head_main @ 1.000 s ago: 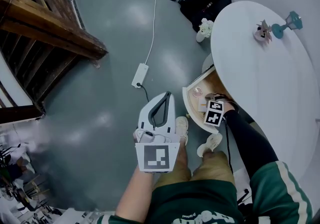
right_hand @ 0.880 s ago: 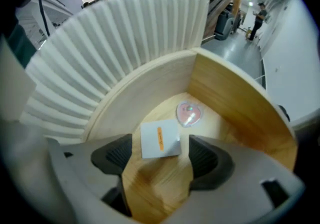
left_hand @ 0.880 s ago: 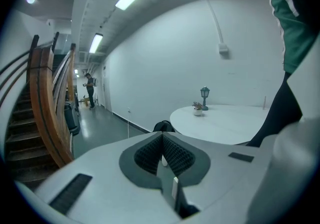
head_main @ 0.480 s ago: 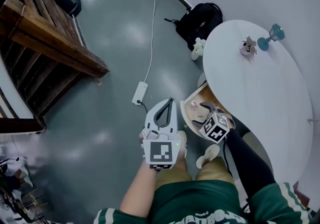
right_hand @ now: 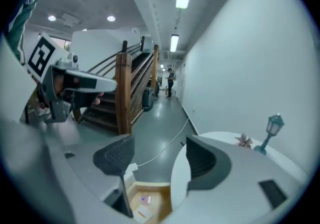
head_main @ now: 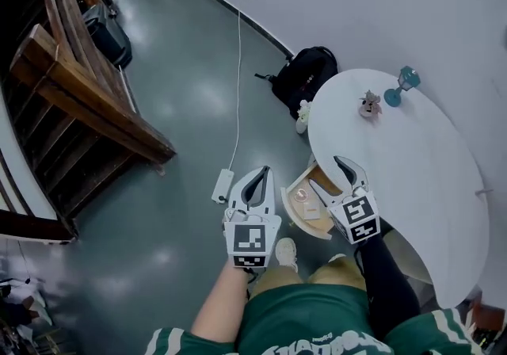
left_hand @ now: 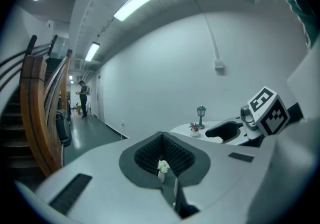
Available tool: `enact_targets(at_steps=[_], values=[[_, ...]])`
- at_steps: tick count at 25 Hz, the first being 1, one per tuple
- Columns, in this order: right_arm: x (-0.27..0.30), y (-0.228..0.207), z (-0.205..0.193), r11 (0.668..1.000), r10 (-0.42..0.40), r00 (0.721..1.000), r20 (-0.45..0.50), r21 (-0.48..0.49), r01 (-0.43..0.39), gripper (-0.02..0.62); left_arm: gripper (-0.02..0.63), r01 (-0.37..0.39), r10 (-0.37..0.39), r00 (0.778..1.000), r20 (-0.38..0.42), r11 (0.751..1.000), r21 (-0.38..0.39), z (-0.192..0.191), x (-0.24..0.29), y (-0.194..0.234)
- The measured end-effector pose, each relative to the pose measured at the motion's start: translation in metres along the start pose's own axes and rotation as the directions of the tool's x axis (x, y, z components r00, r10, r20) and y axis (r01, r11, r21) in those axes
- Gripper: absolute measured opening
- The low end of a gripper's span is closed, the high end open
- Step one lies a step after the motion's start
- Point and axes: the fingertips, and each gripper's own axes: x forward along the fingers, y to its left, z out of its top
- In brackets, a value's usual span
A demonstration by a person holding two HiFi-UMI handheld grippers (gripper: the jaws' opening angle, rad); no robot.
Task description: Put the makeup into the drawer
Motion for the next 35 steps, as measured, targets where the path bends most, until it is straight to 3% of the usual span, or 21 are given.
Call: enact_targets(at_steps=[5,10,14,26,30,35], values=[[-0.045,-0.036,0.053,0.988,-0.120,0.982,0.148,0.112,0.103,0.330,0.000,0.078,-0.077,0.996,0.048,0.997,-0.004,0.037,0.005,-0.016],[-0.081,-0.058,0.097,0.978,-0.195,0.946,0.261,0.119,0.169,0.325,0.000,0.115,-0.119,0.989,0.085,0.992,0.054,0.073,0.012,-0.032],[-0.098,-0.068,0.112,0.974,-0.219,0.925,0.312,0.132,0.186,0.316,0.000,0.145,-0.152,0.983,0.099,0.986,0.077,0.087,0.020,-0.047],[-0.153,-0.121,0.080,0.932,-0.348,0.884,0.312,0.213,0.292,0.313,0.000,0.257,-0.272,0.955,0.115,0.958,0.131,0.110,0.050,-0.126],[-0.191,-0.156,0.050,0.895,-0.431,0.858,0.279,0.251,0.368,0.313,0.000,0.335,-0.353,0.928,0.118,0.931,0.146,0.116,0.069,-0.182],[-0.259,-0.216,0.011,0.822,-0.552,0.797,0.244,0.320,0.472,0.310,0.000,0.446,-0.470,0.875,0.112,0.875,0.190,0.127,0.090,-0.275]])
